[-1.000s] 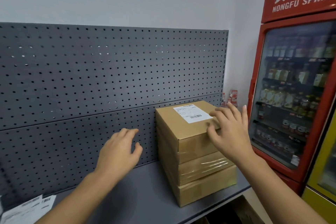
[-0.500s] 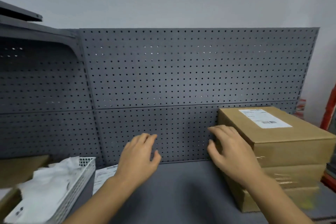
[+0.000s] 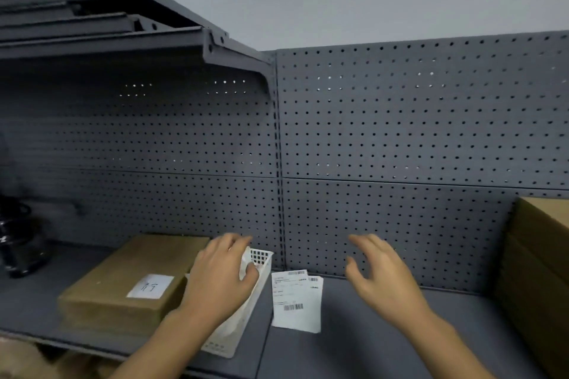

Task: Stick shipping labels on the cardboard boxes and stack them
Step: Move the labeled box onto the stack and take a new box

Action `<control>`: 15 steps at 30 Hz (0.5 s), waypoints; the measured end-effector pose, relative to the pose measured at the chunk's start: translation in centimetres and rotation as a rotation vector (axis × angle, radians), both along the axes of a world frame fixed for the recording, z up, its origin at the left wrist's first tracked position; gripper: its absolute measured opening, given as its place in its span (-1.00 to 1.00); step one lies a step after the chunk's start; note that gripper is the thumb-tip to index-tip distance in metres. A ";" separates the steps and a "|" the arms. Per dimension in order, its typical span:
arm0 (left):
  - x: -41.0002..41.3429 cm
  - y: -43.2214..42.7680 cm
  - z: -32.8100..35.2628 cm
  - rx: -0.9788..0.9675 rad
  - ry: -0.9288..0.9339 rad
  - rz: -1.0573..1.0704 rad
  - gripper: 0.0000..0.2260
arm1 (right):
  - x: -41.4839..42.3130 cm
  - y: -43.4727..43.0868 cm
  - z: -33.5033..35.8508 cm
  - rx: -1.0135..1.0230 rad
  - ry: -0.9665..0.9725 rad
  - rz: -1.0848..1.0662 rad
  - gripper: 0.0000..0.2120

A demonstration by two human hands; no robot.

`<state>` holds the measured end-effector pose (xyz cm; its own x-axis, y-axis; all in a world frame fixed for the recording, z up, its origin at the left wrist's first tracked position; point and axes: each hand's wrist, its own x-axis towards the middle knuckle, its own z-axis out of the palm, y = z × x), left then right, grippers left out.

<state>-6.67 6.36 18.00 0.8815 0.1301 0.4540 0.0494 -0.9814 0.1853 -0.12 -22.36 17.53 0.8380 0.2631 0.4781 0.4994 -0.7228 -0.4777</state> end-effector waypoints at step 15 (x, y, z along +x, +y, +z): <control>-4.5 22.8 -3.4 -0.085 0.152 0.326 -0.45 | -1.2 25.6 -2.2 0.108 0.178 0.296 -0.60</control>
<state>-11.20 29.17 14.64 0.8439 0.4469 0.2969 0.3903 -0.8910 0.2320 -1.35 3.20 15.37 0.8057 0.4625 0.3700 0.5817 -0.4997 -0.6418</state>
